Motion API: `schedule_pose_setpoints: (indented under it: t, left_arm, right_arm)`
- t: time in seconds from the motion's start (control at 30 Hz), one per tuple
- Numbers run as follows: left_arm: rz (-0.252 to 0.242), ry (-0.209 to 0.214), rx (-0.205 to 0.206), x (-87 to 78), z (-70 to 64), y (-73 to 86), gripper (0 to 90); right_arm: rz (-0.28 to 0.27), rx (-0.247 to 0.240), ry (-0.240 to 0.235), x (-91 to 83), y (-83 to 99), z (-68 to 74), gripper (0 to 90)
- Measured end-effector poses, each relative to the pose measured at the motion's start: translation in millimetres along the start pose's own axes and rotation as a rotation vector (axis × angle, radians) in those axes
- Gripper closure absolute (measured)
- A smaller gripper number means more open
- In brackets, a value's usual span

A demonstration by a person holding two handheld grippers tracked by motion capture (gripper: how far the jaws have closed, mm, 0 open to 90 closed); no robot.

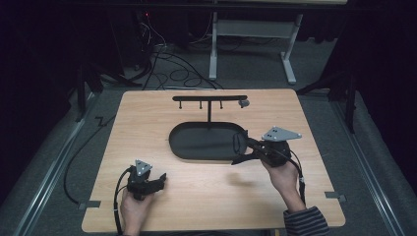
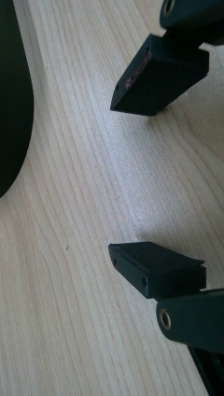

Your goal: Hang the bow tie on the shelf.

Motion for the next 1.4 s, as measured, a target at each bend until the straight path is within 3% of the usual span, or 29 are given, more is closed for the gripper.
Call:
schedule_pose_setpoints:
  t: [0.17, 1.4]
  left_arm:
    - [0.002, -0.001, 0.001, -0.1, -0.1, -0.1, 26.7]
    - [-0.001, 0.001, -0.002, 0.0, 0.1, 0.0, 26.7]
  right_arm:
    - [-0.002, 0.015, -0.002, 2.2, -3.3, -6.5, 89.7]
    - [-0.044, -0.002, 0.017, 13.2, -45.6, -33.8, 89.8]
Point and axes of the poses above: each handheld gripper's, and its own axes: x roughly forward along the jaws, y roughly out of its underside, z roughly to its left, the point moved 1 cm from there along x, roughly forward along the jaws, and after that the axes turned 10 degrees about -x, right-handed, at the moved point
